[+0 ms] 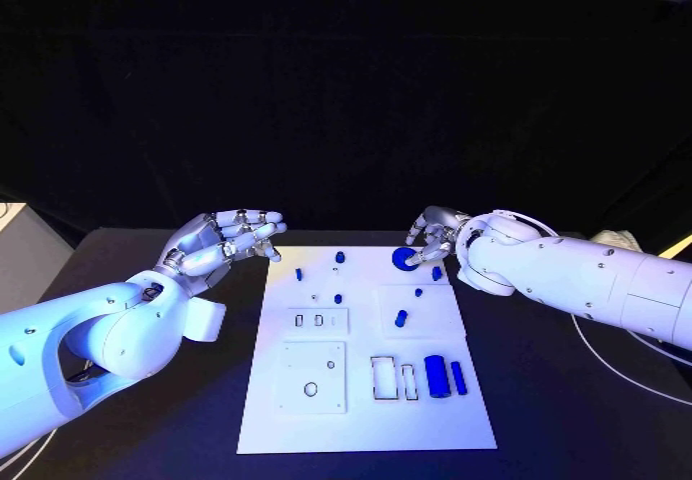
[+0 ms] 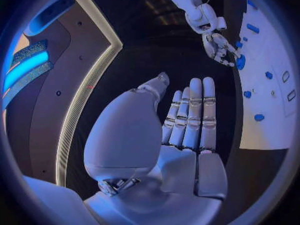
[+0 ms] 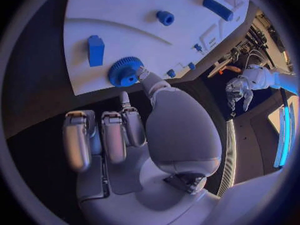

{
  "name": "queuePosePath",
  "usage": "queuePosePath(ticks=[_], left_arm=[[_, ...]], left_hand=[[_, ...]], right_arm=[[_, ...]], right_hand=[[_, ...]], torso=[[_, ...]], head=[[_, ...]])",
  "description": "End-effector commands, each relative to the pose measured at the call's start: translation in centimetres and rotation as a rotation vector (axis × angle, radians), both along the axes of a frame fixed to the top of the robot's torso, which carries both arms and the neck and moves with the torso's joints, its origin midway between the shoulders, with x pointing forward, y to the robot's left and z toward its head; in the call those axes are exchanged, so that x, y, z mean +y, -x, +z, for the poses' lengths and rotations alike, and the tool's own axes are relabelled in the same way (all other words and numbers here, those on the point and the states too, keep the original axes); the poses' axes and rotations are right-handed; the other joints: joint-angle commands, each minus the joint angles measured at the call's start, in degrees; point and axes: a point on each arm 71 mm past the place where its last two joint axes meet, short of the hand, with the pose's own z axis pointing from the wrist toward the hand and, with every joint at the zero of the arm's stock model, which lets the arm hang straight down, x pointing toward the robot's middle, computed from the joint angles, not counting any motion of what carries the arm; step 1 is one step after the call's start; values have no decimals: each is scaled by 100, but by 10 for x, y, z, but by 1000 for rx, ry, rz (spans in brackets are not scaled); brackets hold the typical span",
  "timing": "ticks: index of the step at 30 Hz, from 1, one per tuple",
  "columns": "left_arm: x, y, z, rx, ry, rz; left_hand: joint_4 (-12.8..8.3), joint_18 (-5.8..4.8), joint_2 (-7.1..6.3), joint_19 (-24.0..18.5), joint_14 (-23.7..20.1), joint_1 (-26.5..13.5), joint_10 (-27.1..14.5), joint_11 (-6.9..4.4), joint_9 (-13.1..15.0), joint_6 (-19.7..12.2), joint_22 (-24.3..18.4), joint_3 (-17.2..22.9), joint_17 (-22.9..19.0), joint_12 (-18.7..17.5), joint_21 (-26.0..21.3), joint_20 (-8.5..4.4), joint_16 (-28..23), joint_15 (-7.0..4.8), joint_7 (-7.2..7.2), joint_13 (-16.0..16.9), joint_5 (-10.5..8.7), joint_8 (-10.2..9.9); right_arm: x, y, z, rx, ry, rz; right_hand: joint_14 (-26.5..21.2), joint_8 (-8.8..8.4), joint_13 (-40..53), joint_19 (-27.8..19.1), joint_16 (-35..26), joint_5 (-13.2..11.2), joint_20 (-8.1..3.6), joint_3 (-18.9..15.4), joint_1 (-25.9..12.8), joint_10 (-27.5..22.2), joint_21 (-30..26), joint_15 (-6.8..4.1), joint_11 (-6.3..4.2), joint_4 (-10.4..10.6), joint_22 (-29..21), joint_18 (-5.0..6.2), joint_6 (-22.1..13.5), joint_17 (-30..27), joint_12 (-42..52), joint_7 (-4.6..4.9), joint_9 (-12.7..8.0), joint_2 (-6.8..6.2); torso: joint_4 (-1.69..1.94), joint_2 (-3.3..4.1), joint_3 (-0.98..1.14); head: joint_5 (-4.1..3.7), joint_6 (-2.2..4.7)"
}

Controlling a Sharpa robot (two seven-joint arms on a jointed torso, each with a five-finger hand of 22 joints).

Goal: Assemble the parts on the task board

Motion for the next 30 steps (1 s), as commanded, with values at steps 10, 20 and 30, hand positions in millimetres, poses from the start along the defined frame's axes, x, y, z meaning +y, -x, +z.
queuePosePath(ticks=[10, 20, 30], left_arm=[[-2, 1, 1, -7, 6, -21], [-1, 1, 1, -7, 6, -20], [-1, 0, 1, -6, 4, -17]], left_hand=[[6, 14, -2, -54, -31, -71, -4, -12, 7, -11, 11, 17, 3, -41, 44, -11, 26, -4, -32, 0, 13, -29], [6, 14, 3, -58, -33, -75, -9, -10, 8, -13, 13, 19, 3, -44, 47, -11, 29, -3, -28, -1, 13, -31], [6, 14, 3, -59, -33, -75, -10, -9, 8, -13, 13, 20, 2, -44, 48, -11, 29, -3, -27, -1, 13, -31]], right_arm=[[2, 0, -8, 19, 32, 1], [5, 1, -14, 26, 21, 10], [6, -1, -14, 24, 24, 11]], right_hand=[[473, 78, 554, 353, 45, 69, 50, -17, 33, 35, 39, 42, -2, 58, 1095, -107, 52, 770, 46, -21, 25, 93], [471, 160, 594, 363, 54, 89, 33, 34, -12, 58, 52, 17, -36, 145, 1119, -111, 228, 781, 73, -61, 44, 113], [471, 207, 631, 372, 61, 133, -10, 226, -18, 89, 63, -34, -91, 246, 1141, -115, 437, 791, 93, -121, 35, 206]], torso=[[0, -6, 5], [-6, -5, -1], [7, -7, 0]], head=[[7, 3], [14, -6], [5, -10]])
